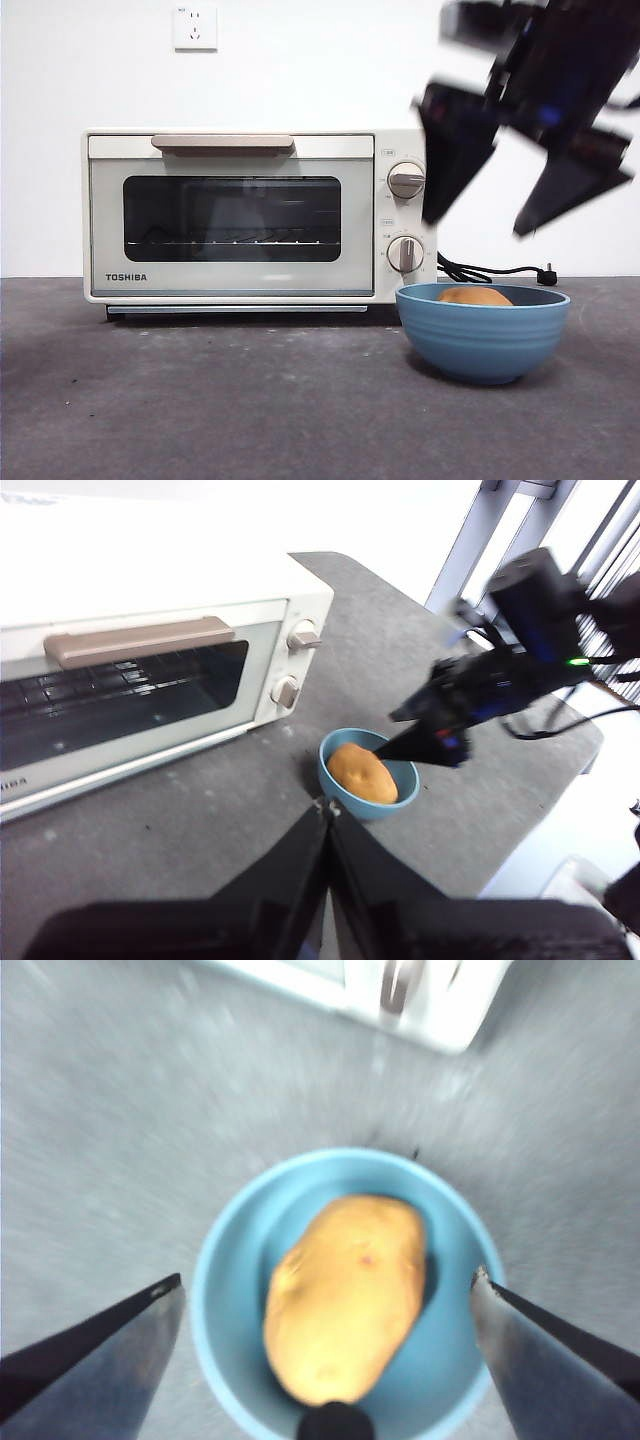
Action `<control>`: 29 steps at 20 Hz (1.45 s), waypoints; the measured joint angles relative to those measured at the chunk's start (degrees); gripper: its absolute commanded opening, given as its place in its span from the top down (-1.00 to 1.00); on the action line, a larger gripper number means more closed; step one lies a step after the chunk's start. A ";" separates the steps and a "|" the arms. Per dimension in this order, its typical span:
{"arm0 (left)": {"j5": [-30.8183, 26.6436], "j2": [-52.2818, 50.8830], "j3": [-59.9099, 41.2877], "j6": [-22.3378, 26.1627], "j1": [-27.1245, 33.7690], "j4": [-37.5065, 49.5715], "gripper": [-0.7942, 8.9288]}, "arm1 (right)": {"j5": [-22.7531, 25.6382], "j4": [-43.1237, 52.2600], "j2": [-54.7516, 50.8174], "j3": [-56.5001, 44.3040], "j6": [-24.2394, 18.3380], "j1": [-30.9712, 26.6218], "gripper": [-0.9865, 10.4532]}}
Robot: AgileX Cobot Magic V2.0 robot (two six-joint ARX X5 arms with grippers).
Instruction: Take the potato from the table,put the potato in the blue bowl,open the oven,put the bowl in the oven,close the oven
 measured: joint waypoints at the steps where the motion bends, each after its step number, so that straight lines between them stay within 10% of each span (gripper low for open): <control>1: 0.00 1.90 0.00 -0.09 0.00 2.23 0.85 | -0.02 -0.85 -3.06 0.00 0.24 0.00 0.00; 14: -12.11 36.85 4.68 -2.56 -8.20 37.77 0.85 | -0.09 -12.94 -29.86 0.00 1.44 0.02 0.00; 29: -21.79 53.77 11.06 5.03 -13.66 40.83 0.85 | -0.09 -14.86 -29.94 0.00 1.86 0.02 0.00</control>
